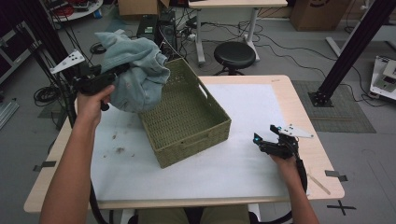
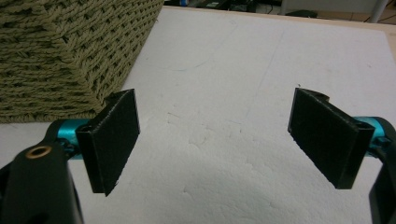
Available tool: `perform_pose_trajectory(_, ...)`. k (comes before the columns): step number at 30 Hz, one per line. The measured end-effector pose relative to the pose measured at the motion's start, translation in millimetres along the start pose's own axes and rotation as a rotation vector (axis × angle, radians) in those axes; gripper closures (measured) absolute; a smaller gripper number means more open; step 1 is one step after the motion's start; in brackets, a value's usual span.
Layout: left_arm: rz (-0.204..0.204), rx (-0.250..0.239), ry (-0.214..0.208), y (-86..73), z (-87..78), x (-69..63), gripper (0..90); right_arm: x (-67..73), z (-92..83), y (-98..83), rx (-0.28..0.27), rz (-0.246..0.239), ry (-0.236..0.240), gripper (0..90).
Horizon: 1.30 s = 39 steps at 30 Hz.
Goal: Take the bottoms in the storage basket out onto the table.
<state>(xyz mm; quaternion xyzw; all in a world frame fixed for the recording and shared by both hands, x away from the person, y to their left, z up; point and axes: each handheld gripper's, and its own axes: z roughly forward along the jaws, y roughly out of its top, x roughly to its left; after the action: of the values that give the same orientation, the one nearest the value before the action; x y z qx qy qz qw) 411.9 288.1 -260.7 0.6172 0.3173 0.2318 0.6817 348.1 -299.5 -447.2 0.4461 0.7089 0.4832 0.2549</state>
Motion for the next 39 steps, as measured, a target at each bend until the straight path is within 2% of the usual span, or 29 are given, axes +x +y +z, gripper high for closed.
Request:
perform_pose_trajectory(9, 0.0, -0.006, 0.053, -6.0, -31.4, 10.0, 71.7, -0.3, 0.2, 0.1, 0.0, -0.001, -0.001, 16.9)
perform_pose_trajectory(15, -0.017, -0.019, 0.087, -14.6, -52.8, 17.7, 71.7, 0.0, 0.3, 0.1, 0.004, 0.004, -0.001, 16.9)
perform_pose_trajectory(28, -0.023, 0.011, 0.145, -49.9, -92.4, 25.2, 71.6, 0.4, 0.4, 0.3, 0.008, 0.005, -0.006, 16.9)
perform_pose_trajectory(31, -0.024, 0.032, 0.177, -60.4, -101.5, 27.5, 71.6, 0.3, 0.7, 0.3, 0.006, 0.001, -0.006, 16.9)
perform_pose_trajectory(32, -0.036, 0.042, 0.193, -69.1, -106.5, 29.6, 71.6, 0.4, 0.7, 0.3, 0.007, 0.001, -0.006, 16.9)
perform_pose_trajectory(33, -0.036, 0.042, 0.193, -69.1, -106.5, 29.6, 71.6, 0.4, 0.7, 0.3, 0.007, 0.001, -0.006, 16.9)
perform_pose_trajectory(34, -0.044, 0.059, 0.207, -77.7, -110.2, 31.1, 71.6, 0.4, 0.7, 0.3, 0.007, -0.002, -0.007, 16.9)
perform_pose_trajectory(35, -0.044, 0.059, 0.207, -77.7, -110.2, 31.1, 71.5, 0.4, 0.7, 0.3, 0.007, -0.002, -0.007, 16.9)
perform_pose_trajectory(39, -0.045, 0.107, 0.231, -95.2, -113.1, 31.2, 71.5, 0.4, 0.9, 0.4, 0.008, -0.003, -0.01, 16.9)
